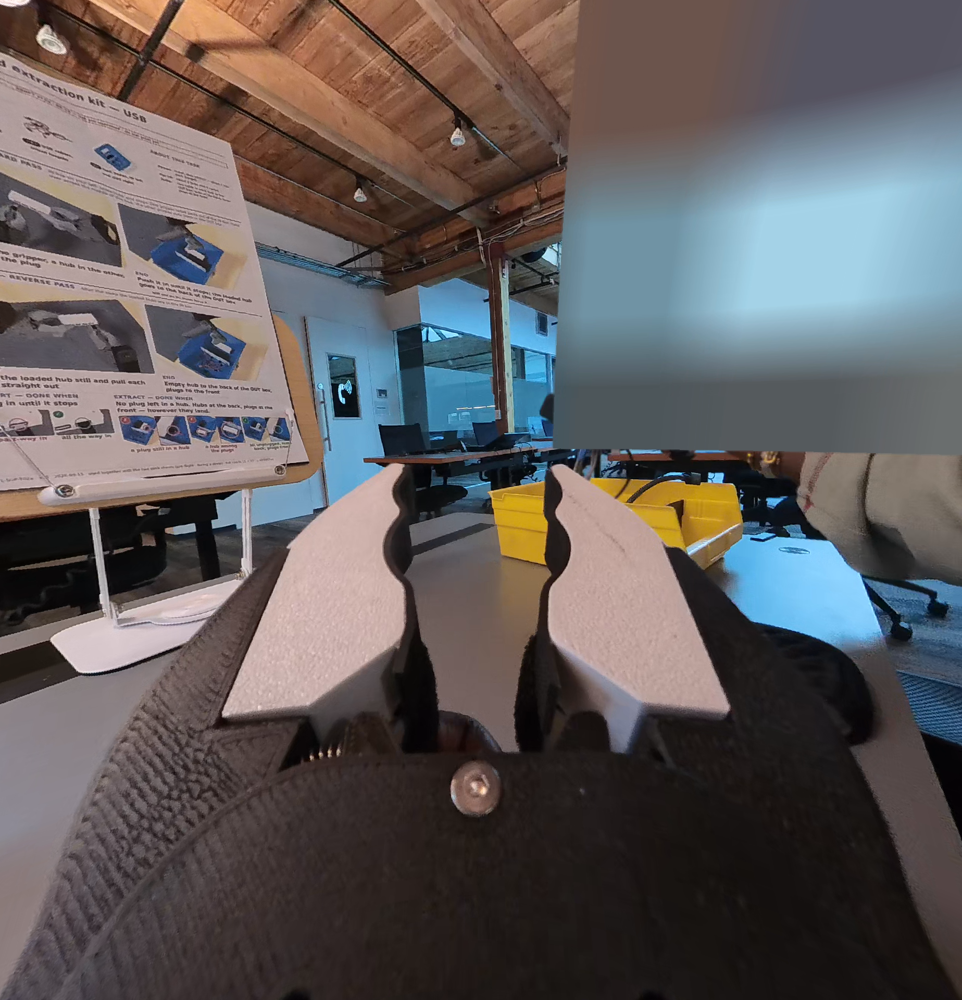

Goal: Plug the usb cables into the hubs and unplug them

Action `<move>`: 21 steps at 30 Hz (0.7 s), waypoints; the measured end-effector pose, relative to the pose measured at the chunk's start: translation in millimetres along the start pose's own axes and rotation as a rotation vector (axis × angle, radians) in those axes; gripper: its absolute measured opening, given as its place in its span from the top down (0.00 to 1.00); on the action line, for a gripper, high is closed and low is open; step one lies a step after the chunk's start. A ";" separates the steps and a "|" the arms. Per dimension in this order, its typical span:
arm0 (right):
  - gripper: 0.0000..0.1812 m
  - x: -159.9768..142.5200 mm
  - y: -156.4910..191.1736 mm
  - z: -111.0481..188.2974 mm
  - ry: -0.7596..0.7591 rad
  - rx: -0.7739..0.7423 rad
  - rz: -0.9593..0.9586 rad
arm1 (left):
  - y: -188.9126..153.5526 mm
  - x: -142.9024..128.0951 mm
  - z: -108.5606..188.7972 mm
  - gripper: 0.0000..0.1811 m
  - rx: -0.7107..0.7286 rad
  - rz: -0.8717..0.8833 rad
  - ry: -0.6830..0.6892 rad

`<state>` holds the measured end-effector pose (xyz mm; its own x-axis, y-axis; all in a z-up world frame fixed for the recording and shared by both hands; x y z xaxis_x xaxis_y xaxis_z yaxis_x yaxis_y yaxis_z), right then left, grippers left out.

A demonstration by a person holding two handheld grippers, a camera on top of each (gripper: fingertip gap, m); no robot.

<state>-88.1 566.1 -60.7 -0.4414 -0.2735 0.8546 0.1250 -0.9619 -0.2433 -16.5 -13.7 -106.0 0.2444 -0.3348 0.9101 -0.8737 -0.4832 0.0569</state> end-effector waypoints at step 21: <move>0.27 24.4 83.5 38.2 0.312 -0.560 0.384 | 23.5 22.4 4.7 0.41 0.345 -0.204 0.444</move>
<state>-54.5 479.1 -42.7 -0.7002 -0.4972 0.5123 -0.1130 -0.6313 -0.7673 -29.6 -36.4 -86.2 0.1285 0.1270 0.9835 -0.6220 -0.7621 0.1797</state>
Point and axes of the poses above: each gripper's, where its closed fingertips meet, z back along the fingers, x out of its top, y = z × x across the jaws, the point moved 7 cm from there along z, back along the fingers
